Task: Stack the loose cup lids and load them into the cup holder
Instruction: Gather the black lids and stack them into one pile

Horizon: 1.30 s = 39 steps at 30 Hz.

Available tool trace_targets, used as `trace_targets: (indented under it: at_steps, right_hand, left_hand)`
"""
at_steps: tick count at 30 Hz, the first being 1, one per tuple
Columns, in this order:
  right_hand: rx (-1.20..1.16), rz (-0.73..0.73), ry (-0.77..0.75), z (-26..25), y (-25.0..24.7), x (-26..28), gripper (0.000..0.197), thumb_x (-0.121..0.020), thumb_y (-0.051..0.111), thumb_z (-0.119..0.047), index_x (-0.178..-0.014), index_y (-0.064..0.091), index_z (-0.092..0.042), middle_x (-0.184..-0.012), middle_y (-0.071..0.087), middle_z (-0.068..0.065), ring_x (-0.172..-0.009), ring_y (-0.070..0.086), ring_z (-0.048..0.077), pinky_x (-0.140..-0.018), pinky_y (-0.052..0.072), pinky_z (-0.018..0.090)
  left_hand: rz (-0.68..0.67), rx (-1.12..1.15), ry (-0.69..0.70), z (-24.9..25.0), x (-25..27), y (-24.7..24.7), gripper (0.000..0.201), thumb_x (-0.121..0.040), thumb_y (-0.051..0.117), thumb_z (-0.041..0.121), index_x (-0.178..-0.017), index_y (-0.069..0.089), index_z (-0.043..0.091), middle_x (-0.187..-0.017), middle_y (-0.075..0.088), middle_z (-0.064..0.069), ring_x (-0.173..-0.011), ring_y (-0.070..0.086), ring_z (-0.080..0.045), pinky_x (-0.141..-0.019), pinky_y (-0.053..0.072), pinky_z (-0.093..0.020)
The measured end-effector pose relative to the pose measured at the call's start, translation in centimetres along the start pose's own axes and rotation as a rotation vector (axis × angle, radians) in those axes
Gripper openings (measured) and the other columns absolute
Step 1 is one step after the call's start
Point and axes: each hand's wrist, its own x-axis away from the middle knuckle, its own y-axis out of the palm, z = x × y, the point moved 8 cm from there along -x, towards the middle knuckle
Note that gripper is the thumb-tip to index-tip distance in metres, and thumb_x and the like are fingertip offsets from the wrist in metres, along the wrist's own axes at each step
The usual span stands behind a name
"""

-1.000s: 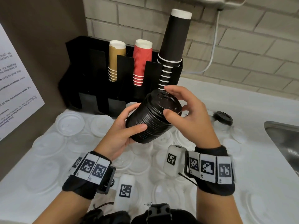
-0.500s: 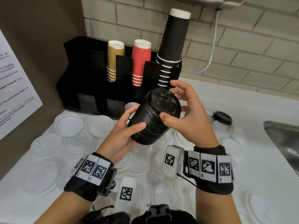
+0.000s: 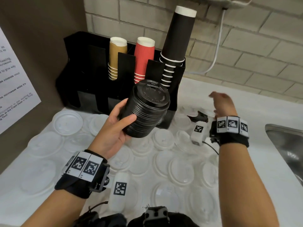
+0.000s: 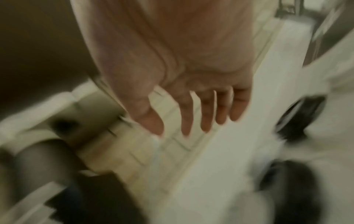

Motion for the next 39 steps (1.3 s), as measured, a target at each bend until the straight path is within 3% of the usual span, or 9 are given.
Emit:
trace_targets:
  at_steps: [3, 6, 15, 21, 23, 26, 29, 35, 39]
  right_hand:
    - [0.669, -0.213, 0.14, 4.6, 2.7, -3.8, 0.031, -0.086, 0.059, -0.03, -0.098, 0.06, -0.001, -0.096, 0.056, 0.014, -0.084, 0.055, 0.029, -0.071, 0.043, 0.033]
    - [0.968, -0.341, 0.063, 6.6, 5.2, -5.4, 0.034, -0.079, 0.068, -0.037, -0.094, 0.06, -0.007, -0.095, 0.06, 0.012, -0.086, 0.056, 0.029, -0.071, 0.042, 0.032]
    - [1.174, -0.368, 0.0, 8.2, 5.7, -7.6, 0.069, -0.039, 0.058, -0.078, -0.073, 0.058, -0.018, -0.073, 0.064, 0.002, -0.069, 0.061, 0.023, -0.078, 0.052, 0.035]
    - [1.224, -0.428, -0.065, 7.0, 6.0, -6.6, 0.057, -0.046, 0.057, -0.062, -0.073, 0.063, -0.012, -0.065, 0.067, 0.006, -0.061, 0.065, 0.025, -0.065, 0.057, 0.032]
    - [1.179, -0.363, -0.086, 5.7, 4.8, -5.9, 0.042, -0.055, 0.06, -0.049, -0.078, 0.06, -0.014, -0.065, 0.066, 0.004, -0.058, 0.063, 0.023, -0.054, 0.051, 0.027]
    - [1.07, -0.343, -0.049, 3.7, 2.6, -4.5, 0.047, -0.07, 0.067, -0.043, -0.107, 0.046, -0.022, -0.085, 0.058, 0.001, -0.07, 0.055, 0.019, -0.054, 0.037, 0.027]
    - [0.867, -0.369, -0.056, 1.0, 1.1, -2.2, 0.049, -0.075, 0.068, -0.039, -0.113, 0.038, -0.03, -0.089, 0.058, 0.003, -0.073, 0.056, 0.019, -0.054, 0.038, 0.028]
    - [-0.13, -0.489, -0.567, -7.4, 2.6, 9.5, 0.053, -0.073, 0.076, -0.015, -0.113, 0.047, -0.035, -0.105, 0.06, -0.01, -0.097, 0.061, 0.011, -0.077, 0.049, 0.019]
    - [-0.297, -0.571, -0.68, -9.4, 5.1, 14.7, 0.055, -0.071, 0.075, -0.018, -0.118, 0.048, -0.029, -0.119, 0.055, -0.001, -0.108, 0.058, 0.018, -0.083, 0.054, 0.032]
  left_hand:
    - [0.012, 0.0, 0.012, 0.6, -0.1, -0.5, 0.057, -0.079, 0.064, 0.017, -0.133, 0.052, 0.03, -0.127, 0.065, 0.001, -0.115, 0.064, -0.018, -0.078, 0.057, -0.033]
    - [0.031, -0.018, 0.01, 0.6, -0.3, -0.9, 0.059, -0.079, 0.064, 0.018, -0.135, 0.05, 0.029, -0.128, 0.064, 0.0, -0.116, 0.063, -0.019, -0.079, 0.057, -0.035]
    - [0.049, -0.026, -0.004, 0.1, -0.7, -1.3, 0.059, -0.079, 0.064, 0.017, -0.134, 0.05, 0.03, -0.126, 0.065, 0.001, -0.116, 0.063, -0.019, -0.079, 0.057, -0.035]
    - [0.046, -0.03, -0.01, -0.1, -0.7, -1.4, 0.058, -0.078, 0.065, 0.018, -0.133, 0.052, 0.032, -0.125, 0.066, 0.002, -0.115, 0.063, -0.019, -0.078, 0.057, -0.035]
    - [0.042, -0.024, -0.01, 0.0, -0.7, -1.4, 0.057, -0.078, 0.068, 0.018, -0.131, 0.053, 0.033, -0.126, 0.065, 0.001, -0.116, 0.063, -0.02, -0.078, 0.057, -0.035]
    - [0.04, -0.01, -0.012, 0.0, -0.9, -1.5, 0.063, -0.073, 0.074, 0.022, -0.131, 0.053, 0.033, -0.129, 0.063, -0.001, -0.117, 0.062, -0.02, -0.079, 0.057, -0.034]
    - [0.033, -0.003, -0.01, -0.2, -0.9, -1.3, 0.056, -0.079, 0.067, 0.017, -0.131, 0.053, 0.033, -0.129, 0.063, 0.0, -0.118, 0.062, -0.02, -0.079, 0.057, -0.034]
    - [0.013, -0.019, -0.021, -0.4, -0.9, -0.6, 0.057, -0.076, 0.069, 0.017, -0.129, 0.055, 0.034, -0.124, 0.066, 0.001, -0.115, 0.064, -0.018, -0.077, 0.057, -0.034]
    - [0.006, -0.028, -0.027, -0.4, -0.8, -0.4, 0.057, -0.071, 0.075, 0.02, -0.123, 0.059, 0.037, -0.124, 0.066, 0.0, -0.114, 0.064, -0.018, -0.077, 0.057, -0.034]
